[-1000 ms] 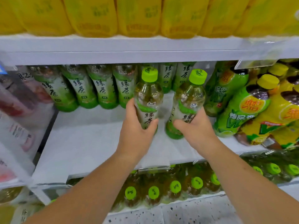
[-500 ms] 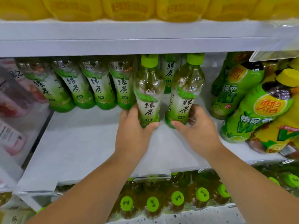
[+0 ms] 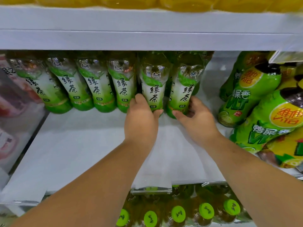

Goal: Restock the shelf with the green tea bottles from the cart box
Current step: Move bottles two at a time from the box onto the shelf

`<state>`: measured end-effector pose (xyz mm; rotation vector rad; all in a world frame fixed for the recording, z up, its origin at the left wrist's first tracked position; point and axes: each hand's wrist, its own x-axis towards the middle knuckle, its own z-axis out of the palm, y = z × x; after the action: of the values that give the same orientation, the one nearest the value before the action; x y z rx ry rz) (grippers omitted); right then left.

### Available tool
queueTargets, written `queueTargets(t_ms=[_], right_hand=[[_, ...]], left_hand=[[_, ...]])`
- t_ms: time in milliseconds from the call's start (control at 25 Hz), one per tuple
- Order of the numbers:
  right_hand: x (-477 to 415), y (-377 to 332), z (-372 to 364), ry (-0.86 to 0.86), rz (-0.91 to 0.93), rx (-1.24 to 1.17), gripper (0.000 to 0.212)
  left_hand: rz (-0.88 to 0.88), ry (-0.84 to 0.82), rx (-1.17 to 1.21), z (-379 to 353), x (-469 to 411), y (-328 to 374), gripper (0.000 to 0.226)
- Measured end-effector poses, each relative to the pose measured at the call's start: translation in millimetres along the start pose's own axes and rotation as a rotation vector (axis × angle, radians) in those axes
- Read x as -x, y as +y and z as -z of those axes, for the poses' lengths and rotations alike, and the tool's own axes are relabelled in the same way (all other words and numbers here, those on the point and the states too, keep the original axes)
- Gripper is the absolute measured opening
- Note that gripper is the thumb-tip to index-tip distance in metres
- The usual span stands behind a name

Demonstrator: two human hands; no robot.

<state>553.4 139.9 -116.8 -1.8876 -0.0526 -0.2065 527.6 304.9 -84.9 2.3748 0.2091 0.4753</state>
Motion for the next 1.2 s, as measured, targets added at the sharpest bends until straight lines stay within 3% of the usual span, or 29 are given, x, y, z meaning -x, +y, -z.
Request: queueTargets(t_ms=[480, 760, 880, 1200], right_hand=[[-19.9, 7.3, -9.0, -0.014, 0.026, 0.002, 0.048], [-18.0, 8.9, -10.1, -0.007, 0.037, 0.18, 0.044], [-16.9, 8.2, -10.4, 0.009, 0.048, 0.183, 0.042], [-19.1, 7.2, -13.0, 0.023, 0.029, 0.327, 0.051]], left_hand=[[0.049, -0.152, -0.27, 3.9, -22.5, 14.6, 0.05], [-0.067, -0.051, -0.062, -7.5, -5.6, -21.2, 0.053], [-0.005, -0.024, -0.041, -12.3, -8.1, -25.9, 0.044], [0.057, -0.005, 0.014, -15.8, -8.8, -24.9, 0.048]])
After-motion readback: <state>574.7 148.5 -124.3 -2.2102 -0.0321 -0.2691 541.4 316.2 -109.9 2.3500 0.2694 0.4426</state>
